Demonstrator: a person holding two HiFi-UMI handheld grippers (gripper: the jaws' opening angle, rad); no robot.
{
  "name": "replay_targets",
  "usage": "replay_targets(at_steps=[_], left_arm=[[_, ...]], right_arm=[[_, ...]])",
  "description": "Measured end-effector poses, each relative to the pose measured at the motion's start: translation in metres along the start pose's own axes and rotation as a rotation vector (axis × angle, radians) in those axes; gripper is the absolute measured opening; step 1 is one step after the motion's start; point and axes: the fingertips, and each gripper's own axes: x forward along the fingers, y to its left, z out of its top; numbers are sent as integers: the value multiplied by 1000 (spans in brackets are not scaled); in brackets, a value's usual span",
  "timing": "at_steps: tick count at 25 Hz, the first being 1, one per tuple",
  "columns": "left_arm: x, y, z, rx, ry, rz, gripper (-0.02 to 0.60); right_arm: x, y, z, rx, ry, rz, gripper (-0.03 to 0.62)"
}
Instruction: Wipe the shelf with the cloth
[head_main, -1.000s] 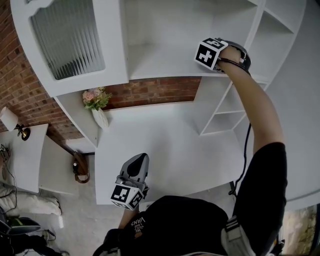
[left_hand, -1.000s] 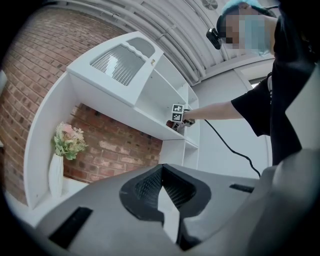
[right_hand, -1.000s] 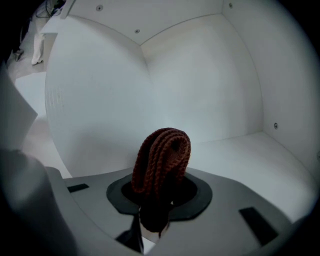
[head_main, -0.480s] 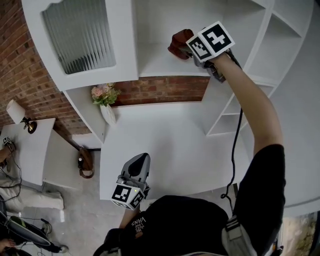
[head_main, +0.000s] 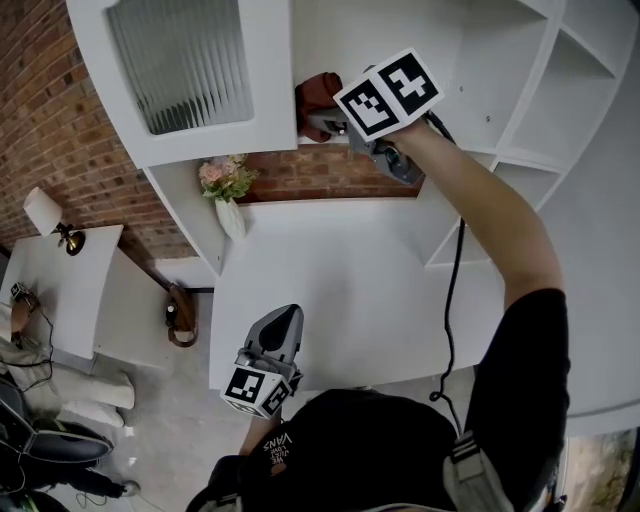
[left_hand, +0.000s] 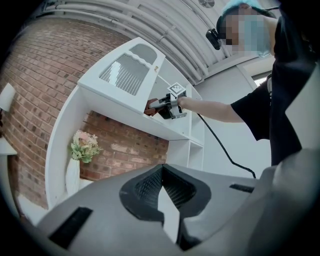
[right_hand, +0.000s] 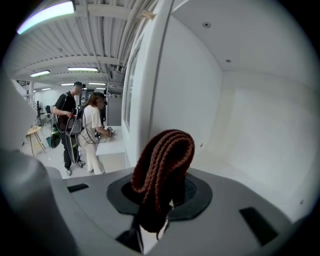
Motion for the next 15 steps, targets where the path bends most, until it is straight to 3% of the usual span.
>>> replay_targets(at_steps=[8, 15], left_arm=[[-5, 1, 1, 5, 21, -26, 6], [10, -8, -5, -6, 32, -80, 6]], right_arm=[[5, -10, -15, -179, 105, -141, 95], [-30, -62, -49, -187, 182, -285, 95]])
